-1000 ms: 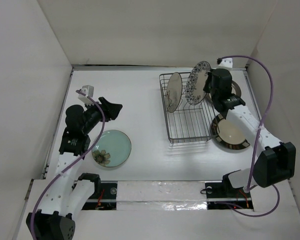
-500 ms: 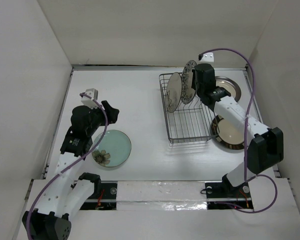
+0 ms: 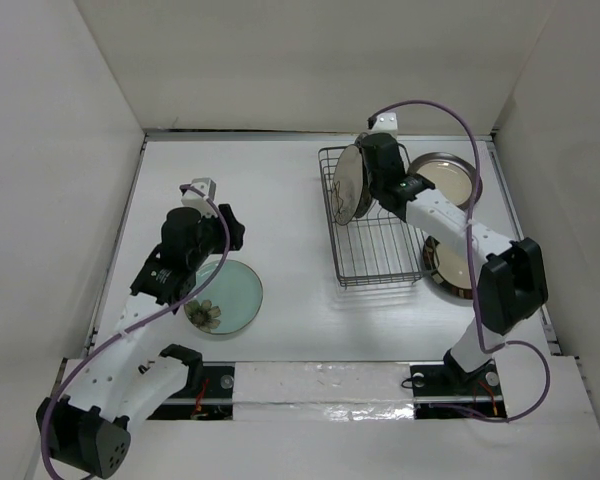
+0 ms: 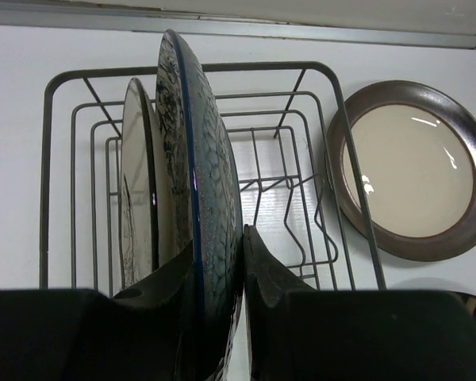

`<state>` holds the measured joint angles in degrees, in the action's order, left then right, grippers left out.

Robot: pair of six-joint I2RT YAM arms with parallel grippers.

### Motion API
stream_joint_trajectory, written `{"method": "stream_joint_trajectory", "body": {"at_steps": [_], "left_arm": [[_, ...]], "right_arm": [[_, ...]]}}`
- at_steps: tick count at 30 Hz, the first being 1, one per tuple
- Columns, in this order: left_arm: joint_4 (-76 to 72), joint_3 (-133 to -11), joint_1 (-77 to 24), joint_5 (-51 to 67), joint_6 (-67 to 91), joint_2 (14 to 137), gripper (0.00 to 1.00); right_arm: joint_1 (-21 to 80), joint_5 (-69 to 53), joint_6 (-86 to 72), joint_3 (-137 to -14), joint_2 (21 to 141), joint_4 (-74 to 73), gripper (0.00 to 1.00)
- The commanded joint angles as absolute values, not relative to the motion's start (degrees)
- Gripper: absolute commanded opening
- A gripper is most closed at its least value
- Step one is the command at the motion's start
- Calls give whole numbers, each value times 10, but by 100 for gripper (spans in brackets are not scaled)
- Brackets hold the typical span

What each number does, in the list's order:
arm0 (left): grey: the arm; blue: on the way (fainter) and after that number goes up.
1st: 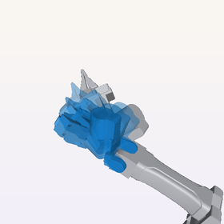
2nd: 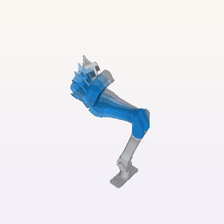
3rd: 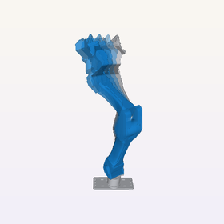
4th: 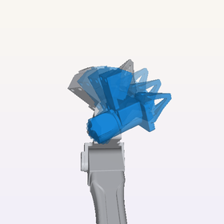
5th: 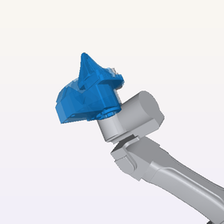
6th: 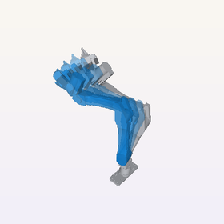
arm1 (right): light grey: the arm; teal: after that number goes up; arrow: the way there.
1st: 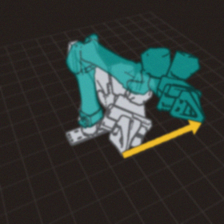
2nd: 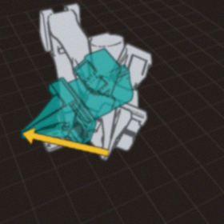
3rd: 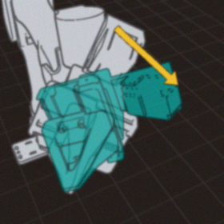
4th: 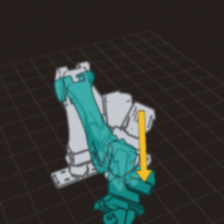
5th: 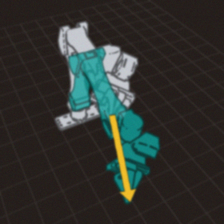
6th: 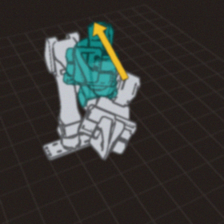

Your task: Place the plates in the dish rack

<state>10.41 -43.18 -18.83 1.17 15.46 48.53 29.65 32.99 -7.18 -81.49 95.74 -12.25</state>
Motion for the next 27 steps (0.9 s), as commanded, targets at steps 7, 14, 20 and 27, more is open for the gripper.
{"method": "stream_joint_trajectory", "body": {"at_steps": [7, 14, 20, 27], "left_arm": [[106, -448, -191, -9, 143, 500, 48], [92, -446, -191, 4, 142, 475, 49], [72, -438, -191, 4, 143, 437, 48], [29, -418, -191, 4, 147, 360, 34]], "right_arm": [[320, 377, -89, -842, 974, -73, 4], [315, 379, -103, -823, 953, -56, 38], [309, 381, -100, -813, 906, -53, 52], [312, 344, -94, -775, 813, -39, 57]]}}
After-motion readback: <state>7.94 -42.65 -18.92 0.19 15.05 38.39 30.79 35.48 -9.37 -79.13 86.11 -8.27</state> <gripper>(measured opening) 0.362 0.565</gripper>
